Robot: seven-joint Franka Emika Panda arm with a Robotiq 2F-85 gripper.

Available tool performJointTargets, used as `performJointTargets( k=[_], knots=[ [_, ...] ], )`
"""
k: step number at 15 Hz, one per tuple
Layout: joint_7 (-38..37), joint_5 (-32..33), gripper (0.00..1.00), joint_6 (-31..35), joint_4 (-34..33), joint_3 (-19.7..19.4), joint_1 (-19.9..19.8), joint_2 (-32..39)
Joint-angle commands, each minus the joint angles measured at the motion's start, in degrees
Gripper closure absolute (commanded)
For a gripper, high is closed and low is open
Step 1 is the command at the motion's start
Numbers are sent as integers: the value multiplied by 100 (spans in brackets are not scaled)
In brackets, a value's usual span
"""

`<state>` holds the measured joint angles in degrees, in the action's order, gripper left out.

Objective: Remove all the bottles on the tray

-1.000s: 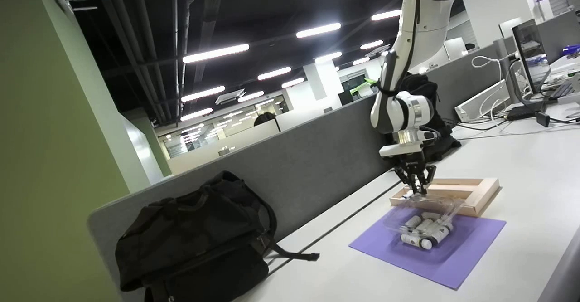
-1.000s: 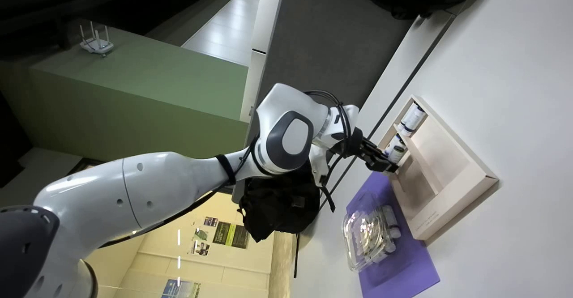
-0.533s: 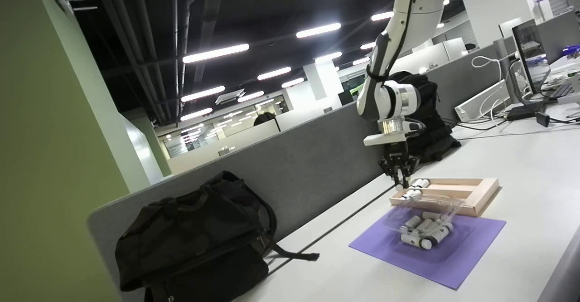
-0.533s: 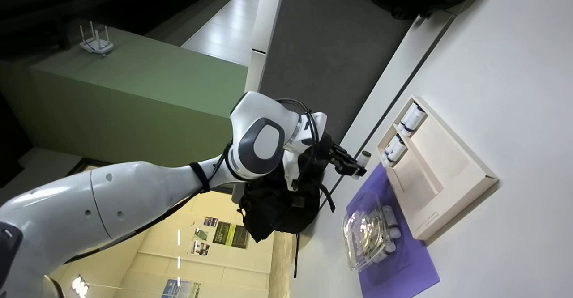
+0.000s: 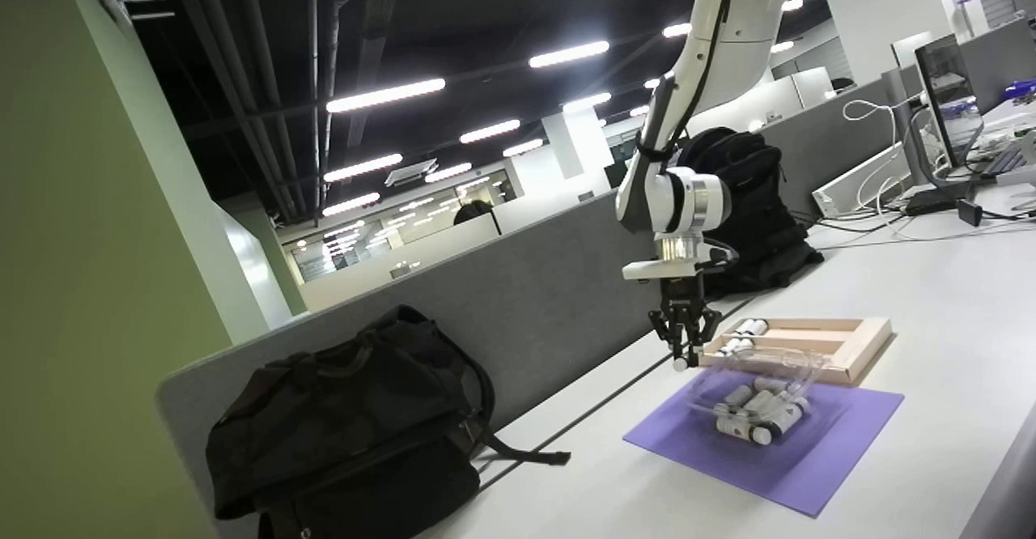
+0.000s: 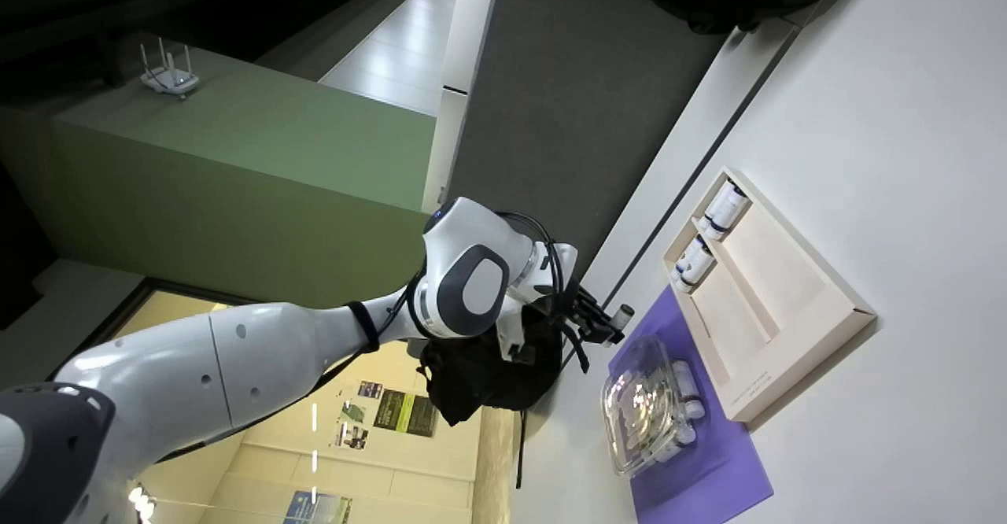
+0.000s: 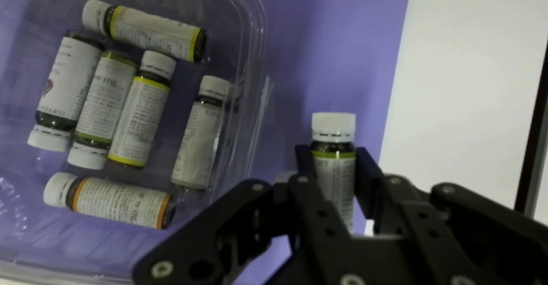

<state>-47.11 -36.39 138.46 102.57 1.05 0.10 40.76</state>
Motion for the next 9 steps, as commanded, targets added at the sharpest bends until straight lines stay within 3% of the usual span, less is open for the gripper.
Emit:
performJointTargets(
  k=[1, 9],
  knots=[
    [-282, -98, 88, 56, -533, -10, 77, 444],
    [-613, -17, 88, -45, -1332, -51, 116, 1220]
  ],
)
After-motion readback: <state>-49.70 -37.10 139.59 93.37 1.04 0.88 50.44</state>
